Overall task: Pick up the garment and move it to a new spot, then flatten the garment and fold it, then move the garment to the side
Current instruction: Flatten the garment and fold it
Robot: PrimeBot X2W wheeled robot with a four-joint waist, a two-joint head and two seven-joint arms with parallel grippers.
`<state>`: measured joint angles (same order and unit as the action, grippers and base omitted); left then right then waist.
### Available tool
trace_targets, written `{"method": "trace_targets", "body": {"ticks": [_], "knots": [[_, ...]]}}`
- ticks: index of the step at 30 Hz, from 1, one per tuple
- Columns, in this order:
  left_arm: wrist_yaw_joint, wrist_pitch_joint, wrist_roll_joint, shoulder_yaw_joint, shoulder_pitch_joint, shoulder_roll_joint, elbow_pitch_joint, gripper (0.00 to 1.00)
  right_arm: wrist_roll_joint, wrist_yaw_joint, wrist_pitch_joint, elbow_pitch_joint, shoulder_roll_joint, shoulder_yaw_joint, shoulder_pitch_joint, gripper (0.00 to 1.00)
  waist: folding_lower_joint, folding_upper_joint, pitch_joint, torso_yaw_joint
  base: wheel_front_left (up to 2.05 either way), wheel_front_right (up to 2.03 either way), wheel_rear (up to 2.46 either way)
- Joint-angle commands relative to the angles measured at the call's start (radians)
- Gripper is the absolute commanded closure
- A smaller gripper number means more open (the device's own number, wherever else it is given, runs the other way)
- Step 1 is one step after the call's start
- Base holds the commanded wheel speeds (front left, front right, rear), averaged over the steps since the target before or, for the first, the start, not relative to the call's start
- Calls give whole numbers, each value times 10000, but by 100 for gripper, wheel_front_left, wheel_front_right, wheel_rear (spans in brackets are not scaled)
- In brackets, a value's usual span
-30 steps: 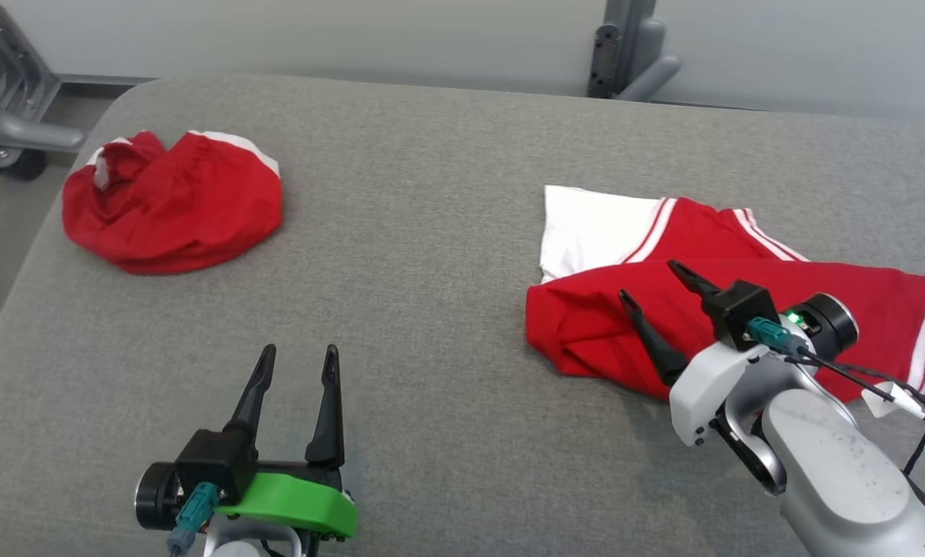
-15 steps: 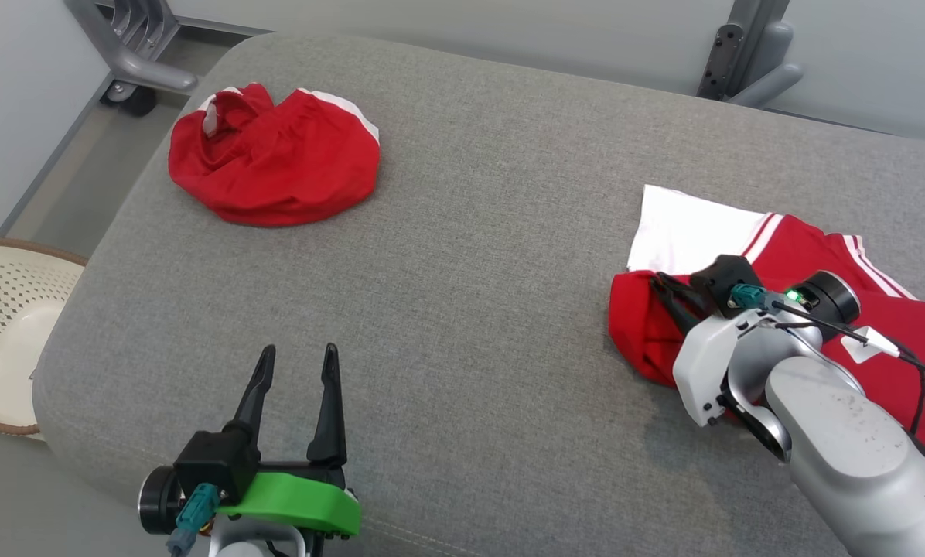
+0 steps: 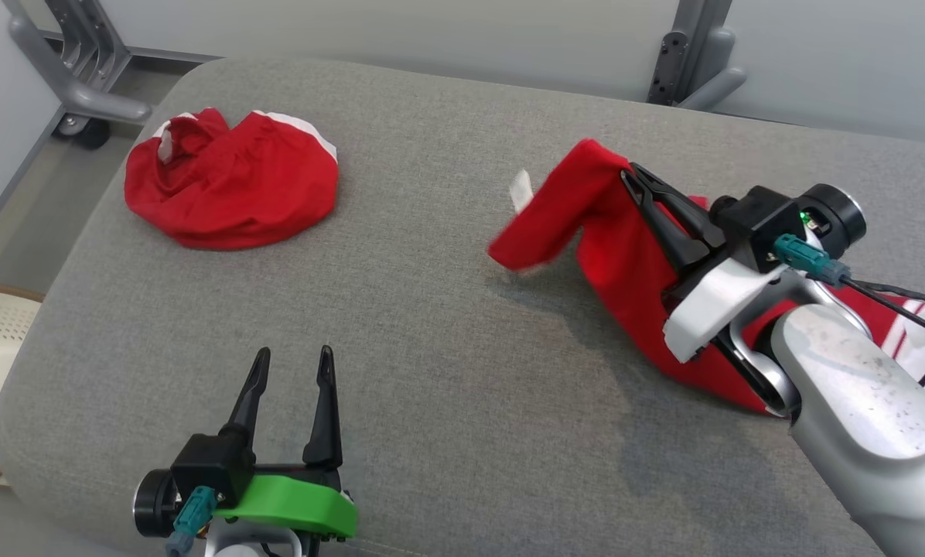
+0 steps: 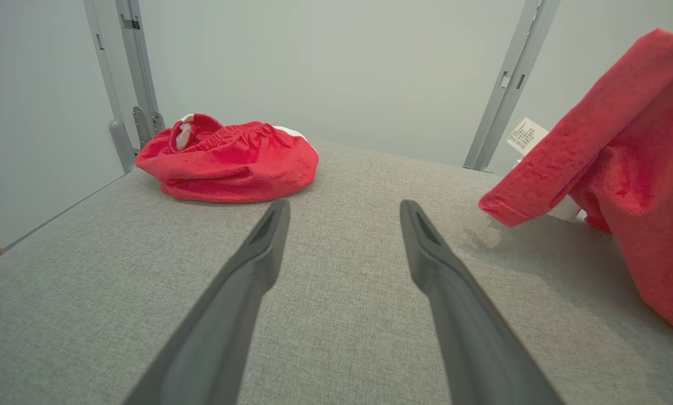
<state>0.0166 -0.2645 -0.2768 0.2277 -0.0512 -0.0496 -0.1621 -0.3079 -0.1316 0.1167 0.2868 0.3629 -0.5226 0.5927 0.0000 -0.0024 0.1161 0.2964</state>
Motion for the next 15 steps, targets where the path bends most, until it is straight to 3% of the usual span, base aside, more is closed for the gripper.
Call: {"method": "trace_targets", "body": {"ticks": [1, 7, 15], "knots": [[-55, 1, 83, -39, 103, -15, 32, 0, -91, 17, -102, -435, 161, 108, -228, 100, 0, 24, -75, -135, 0, 0, 0], [-98, 1, 84, 0, 17, -15, 29, 0, -308, 17, -972, -1887, 504, 772, -764, 100, 0, 24, 14, -145, 0, 0, 0], [-131, 2, -96, 355, -367, -17, -38, 0, -210, 17, -1202, 311, 828, 948, 37, 100, 0, 24, 485, 551, 0, 0, 0]]}}
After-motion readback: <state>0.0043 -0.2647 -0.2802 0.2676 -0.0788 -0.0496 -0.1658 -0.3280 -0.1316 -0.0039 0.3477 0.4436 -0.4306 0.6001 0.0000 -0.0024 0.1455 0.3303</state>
